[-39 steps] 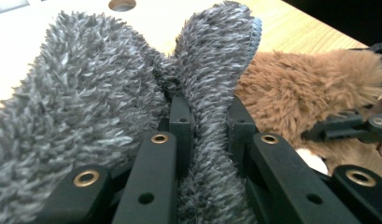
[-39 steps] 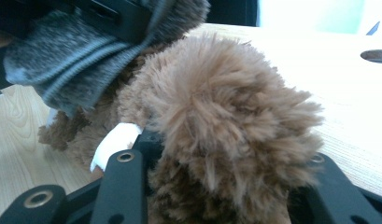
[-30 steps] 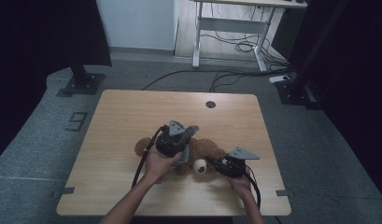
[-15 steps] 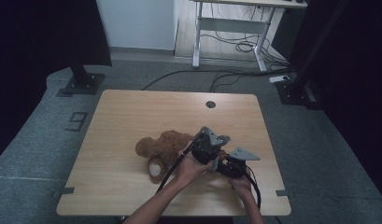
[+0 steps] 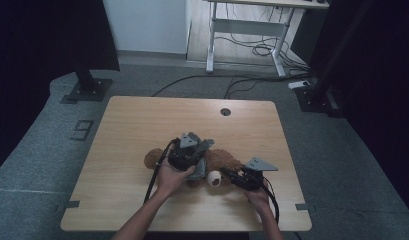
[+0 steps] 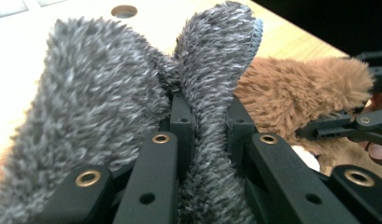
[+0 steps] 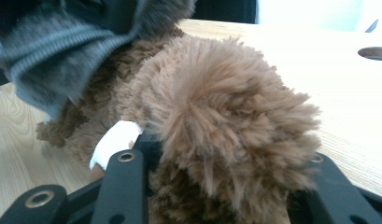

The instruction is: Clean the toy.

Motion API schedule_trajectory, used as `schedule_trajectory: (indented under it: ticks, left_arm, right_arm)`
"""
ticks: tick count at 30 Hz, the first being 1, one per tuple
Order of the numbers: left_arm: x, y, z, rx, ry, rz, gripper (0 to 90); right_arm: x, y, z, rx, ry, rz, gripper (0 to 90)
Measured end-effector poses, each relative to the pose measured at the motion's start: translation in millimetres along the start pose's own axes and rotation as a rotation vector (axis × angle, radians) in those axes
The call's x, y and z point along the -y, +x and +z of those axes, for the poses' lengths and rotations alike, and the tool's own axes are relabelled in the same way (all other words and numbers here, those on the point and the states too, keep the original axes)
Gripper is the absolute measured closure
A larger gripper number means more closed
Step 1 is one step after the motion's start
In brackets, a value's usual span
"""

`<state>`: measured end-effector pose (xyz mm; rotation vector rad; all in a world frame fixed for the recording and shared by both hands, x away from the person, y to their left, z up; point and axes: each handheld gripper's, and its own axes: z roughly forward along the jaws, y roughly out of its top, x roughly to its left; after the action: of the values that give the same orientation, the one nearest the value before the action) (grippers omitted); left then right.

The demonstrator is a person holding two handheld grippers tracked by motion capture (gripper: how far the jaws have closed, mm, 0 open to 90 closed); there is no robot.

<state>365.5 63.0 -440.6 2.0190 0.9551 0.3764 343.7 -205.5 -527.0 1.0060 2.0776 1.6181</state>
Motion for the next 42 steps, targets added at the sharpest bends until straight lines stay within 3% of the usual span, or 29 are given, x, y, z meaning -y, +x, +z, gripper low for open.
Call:
schedule_trajectory:
  ticks: [9, 12, 15, 22, 30, 35, 38, 42]
  left_arm:
    - [7.9, 32.9, -29.7, -0.082, -0.026, -0.05, 77.3]
    - [15.1, 47.1, -34.5, -0.138, 0.023, -0.055, 77.4]
    - [32.6, 62.0, -32.4, -0.124, 0.05, -0.098, 77.4]
    - [56.1, 83.9, -42.4, -0.147, 0.039, -0.155, 77.4]
    - [54.3, 84.6, -51.6, -0.164, 0.031, -0.152, 77.1]
    - [31.2, 72.3, -54.1, -0.164, 0.001, -0.118, 76.8]
    - [10.8, 61.3, -43.1, -0.134, -0.002, -0.098, 76.7]
    - [-8.9, 45.9, -16.7, -0.094, 0.017, -0.074, 76.6]
  right_arm:
    - [0.2, -1.2, 0.2, -0.003, -0.002, 0.0, 55.1]
    - [0.5, -1.6, -0.1, -0.002, -0.002, 0.001, 55.1]
    - [1.6, -2.9, -0.6, -0.008, -0.007, 0.006, 55.1]
    - [1.5, -2.8, -0.1, -0.009, -0.009, 0.005, 55.1]
    - [0.7, -4.1, 0.4, -0.01, -0.007, 0.007, 55.0]
    - [0.2, -6.4, 1.5, -0.015, -0.009, 0.012, 55.0]
    - [-0.5, -7.5, 2.1, -0.013, -0.009, 0.011, 55.1]
    - [-1.1, -7.9, 2.2, -0.016, -0.006, -0.002, 55.1]
